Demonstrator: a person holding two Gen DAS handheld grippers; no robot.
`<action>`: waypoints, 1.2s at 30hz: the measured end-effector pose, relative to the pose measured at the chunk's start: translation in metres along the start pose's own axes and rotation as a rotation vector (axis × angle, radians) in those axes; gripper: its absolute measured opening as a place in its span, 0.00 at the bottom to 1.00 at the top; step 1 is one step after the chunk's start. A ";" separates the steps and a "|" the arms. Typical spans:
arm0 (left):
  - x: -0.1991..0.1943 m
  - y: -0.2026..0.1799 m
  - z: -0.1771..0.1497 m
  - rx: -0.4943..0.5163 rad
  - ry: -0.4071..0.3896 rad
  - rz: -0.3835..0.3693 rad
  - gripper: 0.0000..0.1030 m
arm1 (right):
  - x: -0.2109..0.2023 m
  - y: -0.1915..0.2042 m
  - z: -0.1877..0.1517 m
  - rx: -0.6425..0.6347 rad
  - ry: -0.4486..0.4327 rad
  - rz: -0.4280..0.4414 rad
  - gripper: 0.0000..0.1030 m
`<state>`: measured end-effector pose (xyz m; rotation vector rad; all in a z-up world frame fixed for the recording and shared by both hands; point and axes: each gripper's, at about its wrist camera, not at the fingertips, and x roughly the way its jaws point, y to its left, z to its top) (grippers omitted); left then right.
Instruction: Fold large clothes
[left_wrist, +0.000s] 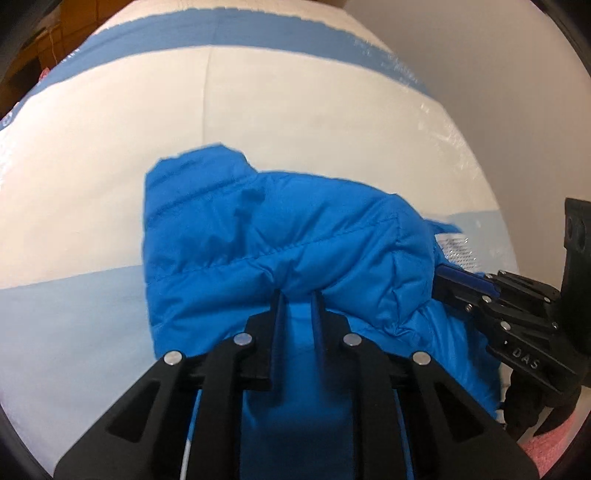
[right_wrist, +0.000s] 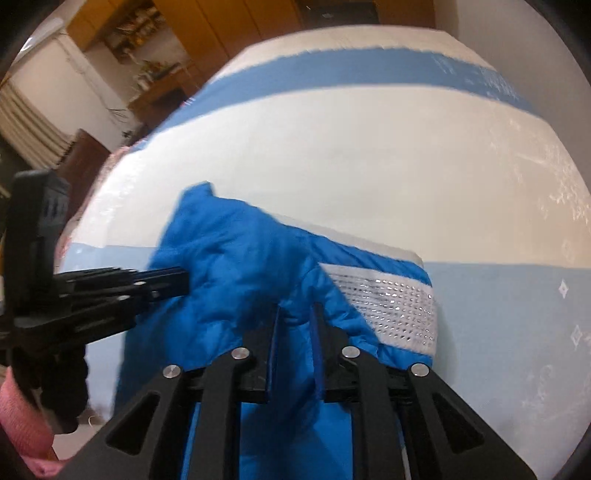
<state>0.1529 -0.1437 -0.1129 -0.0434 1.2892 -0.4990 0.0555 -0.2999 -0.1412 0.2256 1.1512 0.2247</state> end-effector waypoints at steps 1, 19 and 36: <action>0.007 0.003 0.000 0.001 0.007 0.007 0.14 | 0.007 -0.003 -0.002 0.012 0.008 0.005 0.13; -0.062 -0.020 -0.080 0.067 -0.097 0.025 0.15 | -0.070 0.033 -0.050 -0.054 -0.119 0.074 0.19; -0.034 -0.020 -0.157 0.108 -0.195 0.110 0.16 | -0.024 0.002 -0.140 0.033 -0.182 0.104 0.14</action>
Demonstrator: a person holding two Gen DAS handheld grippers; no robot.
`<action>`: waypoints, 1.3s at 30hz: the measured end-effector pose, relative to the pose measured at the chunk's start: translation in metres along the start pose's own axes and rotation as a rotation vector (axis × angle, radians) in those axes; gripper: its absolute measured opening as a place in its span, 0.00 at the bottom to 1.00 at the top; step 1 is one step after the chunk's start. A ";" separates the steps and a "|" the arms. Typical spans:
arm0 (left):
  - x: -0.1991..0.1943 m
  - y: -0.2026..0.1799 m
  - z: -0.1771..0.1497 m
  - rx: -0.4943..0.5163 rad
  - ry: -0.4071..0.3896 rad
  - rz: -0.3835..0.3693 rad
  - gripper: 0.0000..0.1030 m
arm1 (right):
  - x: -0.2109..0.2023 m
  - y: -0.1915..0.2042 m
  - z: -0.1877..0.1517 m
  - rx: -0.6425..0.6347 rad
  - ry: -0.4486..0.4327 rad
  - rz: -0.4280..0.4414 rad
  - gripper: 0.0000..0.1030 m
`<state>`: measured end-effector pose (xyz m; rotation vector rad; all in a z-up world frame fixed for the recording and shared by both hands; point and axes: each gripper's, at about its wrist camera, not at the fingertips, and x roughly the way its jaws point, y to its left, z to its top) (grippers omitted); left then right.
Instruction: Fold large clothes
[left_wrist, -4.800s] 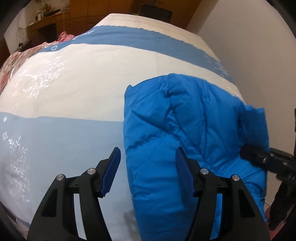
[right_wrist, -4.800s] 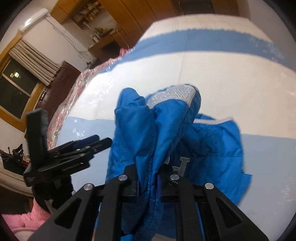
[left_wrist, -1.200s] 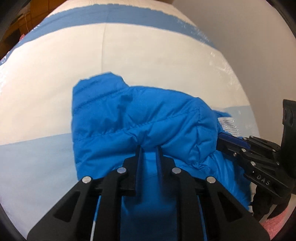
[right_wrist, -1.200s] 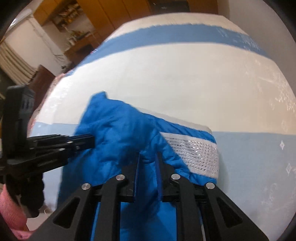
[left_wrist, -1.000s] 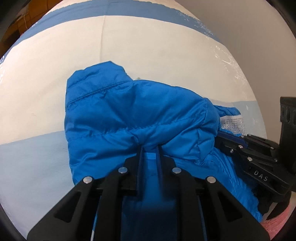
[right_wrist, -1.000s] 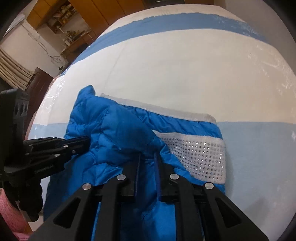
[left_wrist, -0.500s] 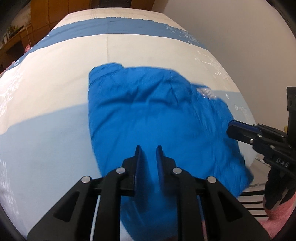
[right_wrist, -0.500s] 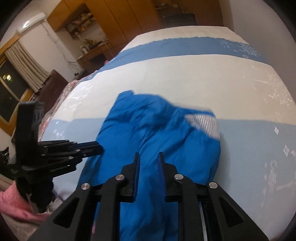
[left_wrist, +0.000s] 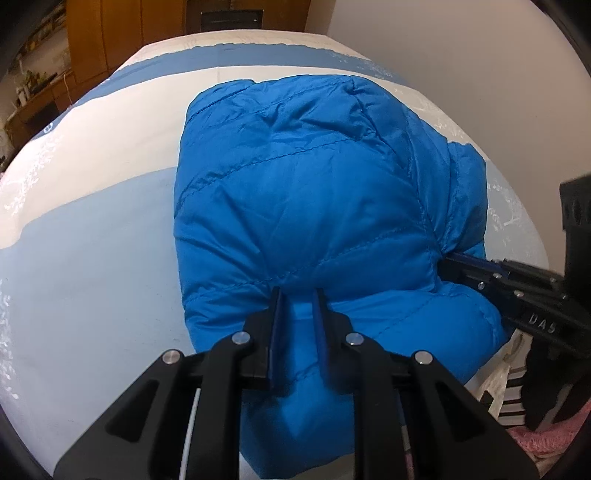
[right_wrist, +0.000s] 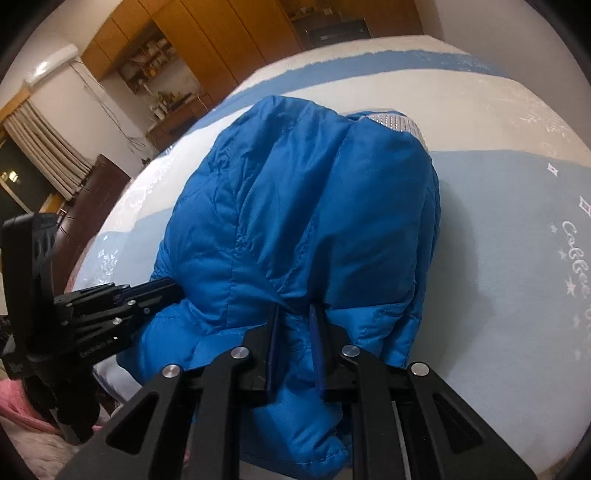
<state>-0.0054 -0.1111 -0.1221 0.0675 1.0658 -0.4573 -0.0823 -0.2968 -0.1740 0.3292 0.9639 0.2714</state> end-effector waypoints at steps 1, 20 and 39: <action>0.000 0.003 0.000 -0.013 0.002 -0.010 0.16 | 0.000 -0.002 0.000 0.014 -0.005 0.009 0.14; -0.031 0.026 0.049 -0.098 0.043 0.124 0.56 | -0.056 -0.002 0.057 0.077 -0.060 -0.093 0.66; 0.008 0.062 0.069 -0.132 0.100 -0.056 0.82 | 0.012 -0.066 0.050 0.254 0.129 0.199 0.91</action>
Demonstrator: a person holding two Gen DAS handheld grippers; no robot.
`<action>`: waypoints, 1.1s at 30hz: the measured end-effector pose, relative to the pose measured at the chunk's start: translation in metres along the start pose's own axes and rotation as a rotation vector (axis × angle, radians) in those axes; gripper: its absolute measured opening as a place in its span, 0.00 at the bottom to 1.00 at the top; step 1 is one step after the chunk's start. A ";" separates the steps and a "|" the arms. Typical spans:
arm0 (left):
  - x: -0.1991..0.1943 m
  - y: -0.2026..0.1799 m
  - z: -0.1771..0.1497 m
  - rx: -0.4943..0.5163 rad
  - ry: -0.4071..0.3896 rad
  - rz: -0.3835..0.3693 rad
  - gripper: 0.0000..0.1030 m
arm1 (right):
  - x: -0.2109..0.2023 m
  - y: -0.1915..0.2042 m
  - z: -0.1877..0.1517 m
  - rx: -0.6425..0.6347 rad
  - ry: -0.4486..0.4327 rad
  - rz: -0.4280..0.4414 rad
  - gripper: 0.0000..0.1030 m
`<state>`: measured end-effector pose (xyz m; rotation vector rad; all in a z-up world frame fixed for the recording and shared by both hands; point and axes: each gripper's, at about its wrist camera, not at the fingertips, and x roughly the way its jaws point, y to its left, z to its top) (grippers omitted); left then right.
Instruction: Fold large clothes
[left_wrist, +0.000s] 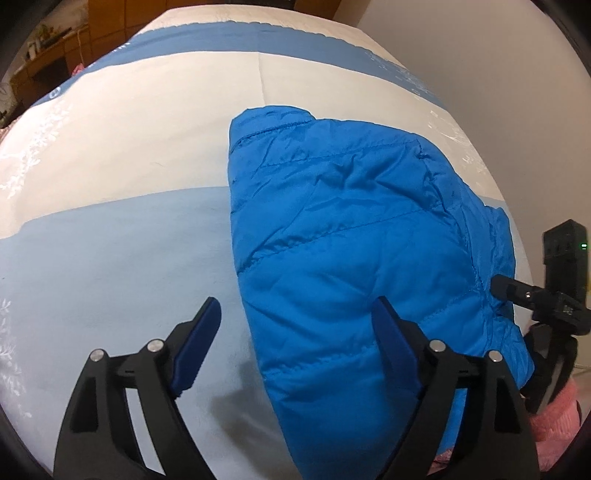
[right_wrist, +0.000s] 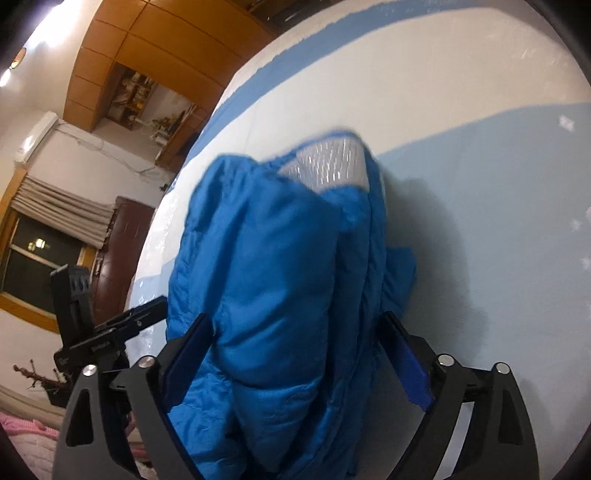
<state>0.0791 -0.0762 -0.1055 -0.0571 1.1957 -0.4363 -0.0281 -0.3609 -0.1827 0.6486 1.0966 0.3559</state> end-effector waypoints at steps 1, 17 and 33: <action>0.002 0.001 0.001 0.000 0.003 -0.007 0.84 | 0.002 -0.002 -0.001 0.006 0.003 0.005 0.94; 0.058 0.038 -0.006 -0.166 0.118 -0.445 0.94 | 0.022 -0.033 0.000 0.053 0.007 0.152 0.94; 0.006 0.016 0.004 -0.117 0.014 -0.567 0.59 | -0.026 -0.002 -0.001 0.005 -0.103 0.249 0.39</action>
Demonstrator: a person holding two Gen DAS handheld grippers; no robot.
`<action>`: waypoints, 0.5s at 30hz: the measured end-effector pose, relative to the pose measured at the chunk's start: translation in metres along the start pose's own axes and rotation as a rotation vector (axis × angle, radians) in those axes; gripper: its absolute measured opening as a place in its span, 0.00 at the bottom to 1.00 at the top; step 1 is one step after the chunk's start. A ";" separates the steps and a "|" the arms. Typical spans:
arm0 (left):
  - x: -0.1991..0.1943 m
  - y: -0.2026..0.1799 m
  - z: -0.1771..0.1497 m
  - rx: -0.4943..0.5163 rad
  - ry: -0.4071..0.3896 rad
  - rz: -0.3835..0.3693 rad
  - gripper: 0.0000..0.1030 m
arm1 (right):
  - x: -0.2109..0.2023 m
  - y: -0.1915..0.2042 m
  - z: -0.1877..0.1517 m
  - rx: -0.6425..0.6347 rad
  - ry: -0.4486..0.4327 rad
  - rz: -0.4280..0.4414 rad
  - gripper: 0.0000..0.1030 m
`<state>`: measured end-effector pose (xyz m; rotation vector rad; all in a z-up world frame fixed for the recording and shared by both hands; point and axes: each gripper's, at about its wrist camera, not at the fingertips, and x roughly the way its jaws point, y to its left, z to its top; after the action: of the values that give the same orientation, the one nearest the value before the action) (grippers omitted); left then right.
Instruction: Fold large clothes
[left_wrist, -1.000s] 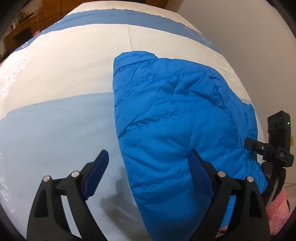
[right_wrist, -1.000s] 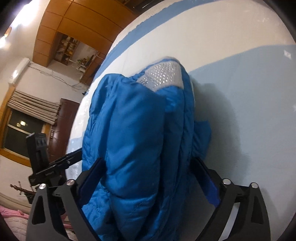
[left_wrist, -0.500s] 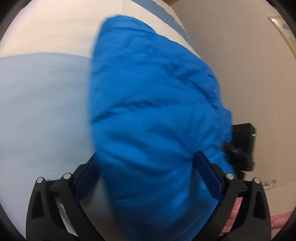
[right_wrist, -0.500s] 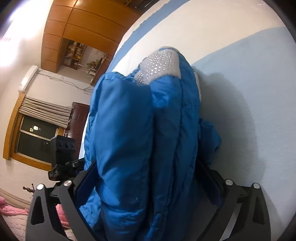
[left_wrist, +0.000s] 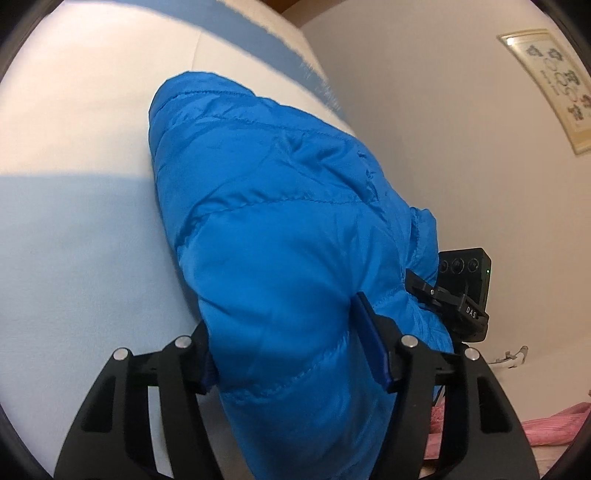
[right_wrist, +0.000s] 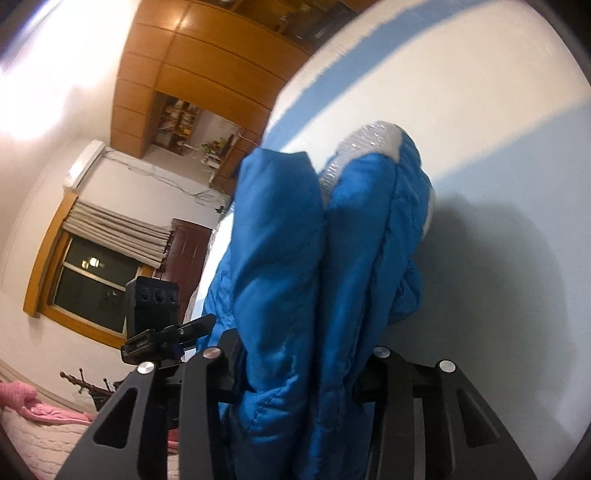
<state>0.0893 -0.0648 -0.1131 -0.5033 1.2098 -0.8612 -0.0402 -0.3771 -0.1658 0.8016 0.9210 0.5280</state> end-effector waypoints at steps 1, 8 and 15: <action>-0.003 -0.002 0.000 0.007 -0.013 -0.002 0.59 | 0.000 0.003 0.001 -0.012 -0.004 0.002 0.39; -0.008 0.004 0.008 0.035 -0.135 0.047 0.59 | 0.034 0.040 0.049 -0.139 0.006 0.041 0.39; -0.039 0.045 0.062 0.027 -0.218 0.161 0.60 | 0.114 0.052 0.107 -0.178 0.054 0.071 0.39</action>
<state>0.1569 -0.0132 -0.1041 -0.4589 1.0227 -0.6667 0.1064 -0.3058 -0.1423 0.6635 0.8839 0.6863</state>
